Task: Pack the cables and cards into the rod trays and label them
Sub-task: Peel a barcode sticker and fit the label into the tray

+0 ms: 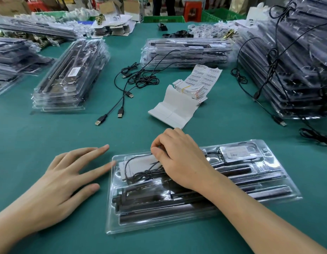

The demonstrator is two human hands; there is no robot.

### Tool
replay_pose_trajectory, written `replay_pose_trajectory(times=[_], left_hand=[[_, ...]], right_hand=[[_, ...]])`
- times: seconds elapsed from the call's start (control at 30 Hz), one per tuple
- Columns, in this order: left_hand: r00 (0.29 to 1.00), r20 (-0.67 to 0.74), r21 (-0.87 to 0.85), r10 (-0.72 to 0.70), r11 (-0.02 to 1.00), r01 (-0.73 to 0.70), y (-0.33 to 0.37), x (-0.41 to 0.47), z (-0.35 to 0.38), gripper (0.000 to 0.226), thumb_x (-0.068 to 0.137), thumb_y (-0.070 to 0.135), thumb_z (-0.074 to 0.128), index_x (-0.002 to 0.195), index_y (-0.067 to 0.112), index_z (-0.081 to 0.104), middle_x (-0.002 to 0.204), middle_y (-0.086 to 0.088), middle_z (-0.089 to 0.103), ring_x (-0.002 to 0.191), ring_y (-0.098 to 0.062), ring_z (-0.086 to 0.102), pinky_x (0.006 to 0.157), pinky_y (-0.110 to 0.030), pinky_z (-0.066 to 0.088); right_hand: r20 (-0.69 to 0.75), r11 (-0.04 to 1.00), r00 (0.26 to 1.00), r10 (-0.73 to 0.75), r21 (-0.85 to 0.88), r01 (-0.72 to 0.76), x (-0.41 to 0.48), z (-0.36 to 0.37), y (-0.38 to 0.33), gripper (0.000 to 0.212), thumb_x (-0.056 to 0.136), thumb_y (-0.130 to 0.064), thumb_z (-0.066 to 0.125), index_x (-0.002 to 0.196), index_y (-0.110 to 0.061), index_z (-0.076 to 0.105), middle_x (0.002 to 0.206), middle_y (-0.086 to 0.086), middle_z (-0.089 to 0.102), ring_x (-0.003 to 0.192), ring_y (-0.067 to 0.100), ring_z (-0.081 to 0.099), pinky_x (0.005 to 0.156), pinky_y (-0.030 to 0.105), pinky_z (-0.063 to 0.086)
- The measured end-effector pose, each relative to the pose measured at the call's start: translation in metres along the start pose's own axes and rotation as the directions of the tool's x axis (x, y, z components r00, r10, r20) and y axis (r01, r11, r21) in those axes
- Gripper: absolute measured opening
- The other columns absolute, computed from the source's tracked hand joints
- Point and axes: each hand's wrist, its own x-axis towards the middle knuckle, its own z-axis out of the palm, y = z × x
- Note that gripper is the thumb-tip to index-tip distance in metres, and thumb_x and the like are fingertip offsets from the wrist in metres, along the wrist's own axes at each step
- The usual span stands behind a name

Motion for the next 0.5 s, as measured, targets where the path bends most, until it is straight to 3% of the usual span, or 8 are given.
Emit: replay_pose_trajectory(times=[0.23,0.5], left_hand=[[0.991,0.092,0.037,0.101,0.994,-0.105,-0.008,0.01,0.005,0.053,0.106,0.056,0.026,0.157,0.044,0.031,0.171,0.003,0.017,0.153,-0.022,0.025,0.117,-0.039,0.018],[0.988,0.05,-0.046,0.147,0.988,-0.144,-0.009,0.02,0.006,0.049,0.106,0.055,0.027,0.154,0.049,0.034,0.168,0.01,0.021,0.153,-0.02,0.024,0.118,-0.037,0.016]], right_hand=[[-0.009,1.0,1.0,-0.002,0.006,0.002,0.0,0.001,0.001,0.016,0.104,-0.033,0.048,0.099,-0.026,0.06,0.096,-0.017,0.049,0.097,0.006,0.039,0.092,0.031,0.036],[-0.024,0.999,0.999,-0.022,-0.025,0.021,0.0,0.003,0.001,0.016,0.102,-0.041,0.048,0.096,-0.029,0.058,0.093,-0.018,0.047,0.094,0.006,0.038,0.089,0.031,0.037]])
